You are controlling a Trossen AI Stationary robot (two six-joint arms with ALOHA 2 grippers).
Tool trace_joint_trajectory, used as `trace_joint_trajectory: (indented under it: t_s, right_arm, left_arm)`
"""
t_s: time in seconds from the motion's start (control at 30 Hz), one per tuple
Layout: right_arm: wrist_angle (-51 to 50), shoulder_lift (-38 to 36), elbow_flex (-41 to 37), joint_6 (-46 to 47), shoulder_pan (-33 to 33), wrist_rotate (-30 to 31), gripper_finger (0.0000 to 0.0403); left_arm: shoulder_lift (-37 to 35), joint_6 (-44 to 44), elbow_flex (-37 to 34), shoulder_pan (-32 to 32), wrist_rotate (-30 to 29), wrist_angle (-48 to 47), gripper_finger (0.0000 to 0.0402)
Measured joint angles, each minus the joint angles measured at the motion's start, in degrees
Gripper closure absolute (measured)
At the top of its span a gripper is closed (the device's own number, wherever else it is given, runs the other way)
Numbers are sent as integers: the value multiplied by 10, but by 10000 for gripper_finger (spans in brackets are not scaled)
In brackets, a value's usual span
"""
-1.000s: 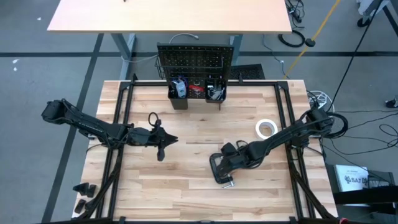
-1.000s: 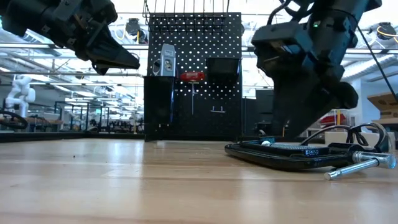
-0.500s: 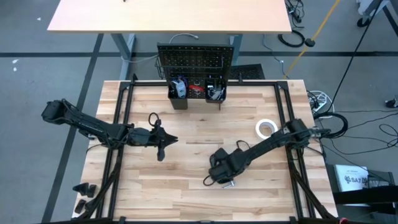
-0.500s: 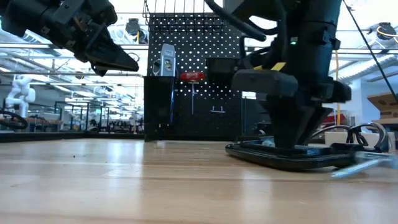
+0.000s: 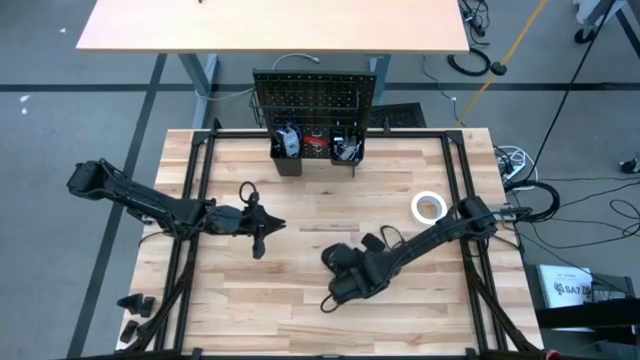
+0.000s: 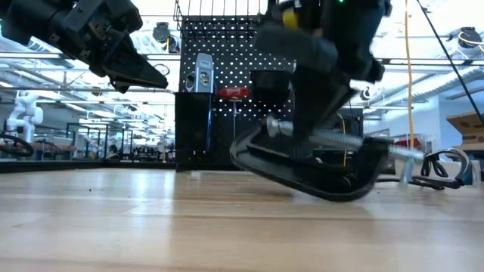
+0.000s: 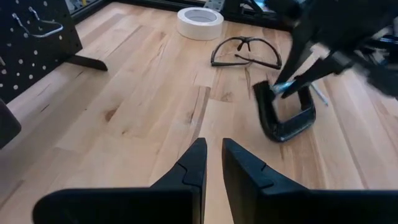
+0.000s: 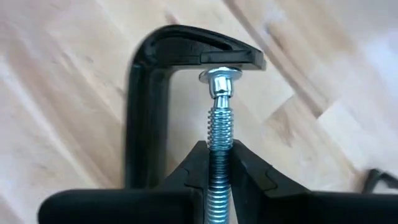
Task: Hang tools onto peg board
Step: Put the black clamp into the wire basket on the peg board
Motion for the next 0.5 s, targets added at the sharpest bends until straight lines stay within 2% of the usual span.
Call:
trace_joint_trajectory:
  t_s: [0.27, 0.5]
  right_arm:
    - [-152, -2, 116, -14, 3, 80, 373]
    - [-291, -3, 238, -71, 4, 139, 373]
  left_arm:
    - [0, -1, 0, 0, 0, -6, 360]
    - [0, -1, 0, 0, 0, -7, 360]
